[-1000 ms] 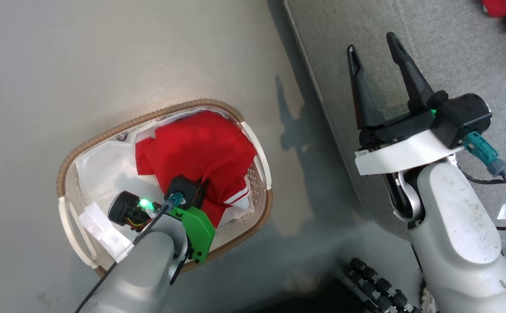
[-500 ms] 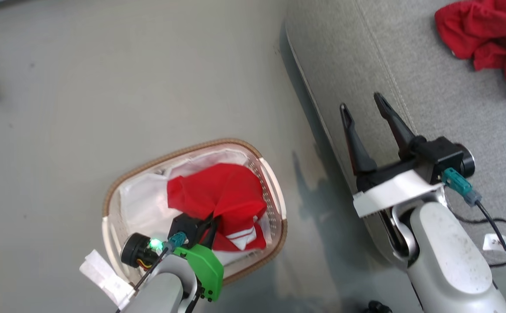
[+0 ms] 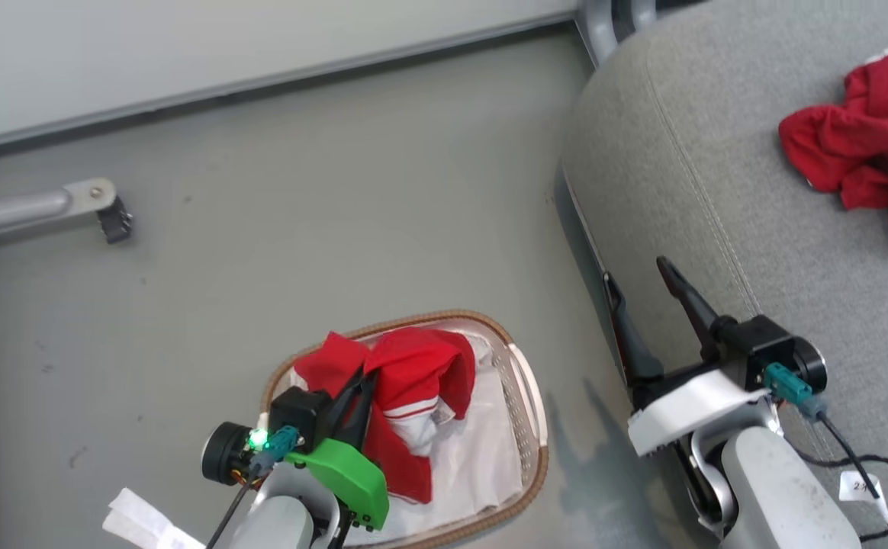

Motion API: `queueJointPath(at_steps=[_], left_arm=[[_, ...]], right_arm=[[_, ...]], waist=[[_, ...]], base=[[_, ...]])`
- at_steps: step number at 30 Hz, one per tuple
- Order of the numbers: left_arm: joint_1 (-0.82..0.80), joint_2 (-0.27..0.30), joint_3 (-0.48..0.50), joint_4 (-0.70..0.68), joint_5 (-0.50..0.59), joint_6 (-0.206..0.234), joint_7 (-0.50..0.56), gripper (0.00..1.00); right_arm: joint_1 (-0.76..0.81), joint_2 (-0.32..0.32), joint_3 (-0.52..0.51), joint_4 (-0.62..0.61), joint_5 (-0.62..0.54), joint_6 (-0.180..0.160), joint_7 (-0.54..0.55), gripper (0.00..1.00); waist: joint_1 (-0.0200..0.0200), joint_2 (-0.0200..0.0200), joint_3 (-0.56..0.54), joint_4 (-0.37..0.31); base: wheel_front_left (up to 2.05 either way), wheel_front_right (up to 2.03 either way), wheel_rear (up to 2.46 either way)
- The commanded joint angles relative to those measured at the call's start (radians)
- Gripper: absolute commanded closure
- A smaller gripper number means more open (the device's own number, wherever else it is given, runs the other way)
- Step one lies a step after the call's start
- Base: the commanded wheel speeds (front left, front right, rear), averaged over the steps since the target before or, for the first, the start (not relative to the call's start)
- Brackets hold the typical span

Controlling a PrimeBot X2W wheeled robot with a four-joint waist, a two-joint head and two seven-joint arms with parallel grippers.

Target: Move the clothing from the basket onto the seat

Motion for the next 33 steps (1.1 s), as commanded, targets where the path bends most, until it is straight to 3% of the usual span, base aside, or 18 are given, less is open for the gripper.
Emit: queueJointPath(at_steps=[1, 22, 29, 33], left_arm=[[0.019, 0.001, 0.013, -0.026, 0.011, -0.003, 0.000, 1.00], [0.001, 0.001, 0.028, -0.412, -0.052, -0.003, 0.000, 1.00], [0.012, 0.001, 0.010, -0.432, -0.064, -0.003, 0.000, 1.00], [0.012, 0.001, -0.005, -0.437, -0.071, -0.003, 0.000, 1.00]], right_arm=[[0.027, -0.002, 0.001, 0.008, 0.003, -0.001, -0.002, 0.00], [0.189, -0.001, 0.035, 0.064, 0.006, -0.001, -0.002, 0.00], [0.205, -0.003, 0.104, 0.051, 0.014, -0.001, -0.002, 0.00], [0.179, -0.012, 0.206, 0.018, 0.038, -0.001, -0.002, 0.00]], waist=[[0.0001, 0.0000, -0.076, 0.051], [0.0001, 0.0000, -0.243, 0.086], [0.0001, 0.0000, -0.267, 0.093], [0.0001, 0.0000, -0.265, 0.104]], base=[[0.00, 0.00, 0.00], [0.00, 0.00, 0.00], [0.00, 0.00, 0.00], [0.00, 0.00, 0.00]])
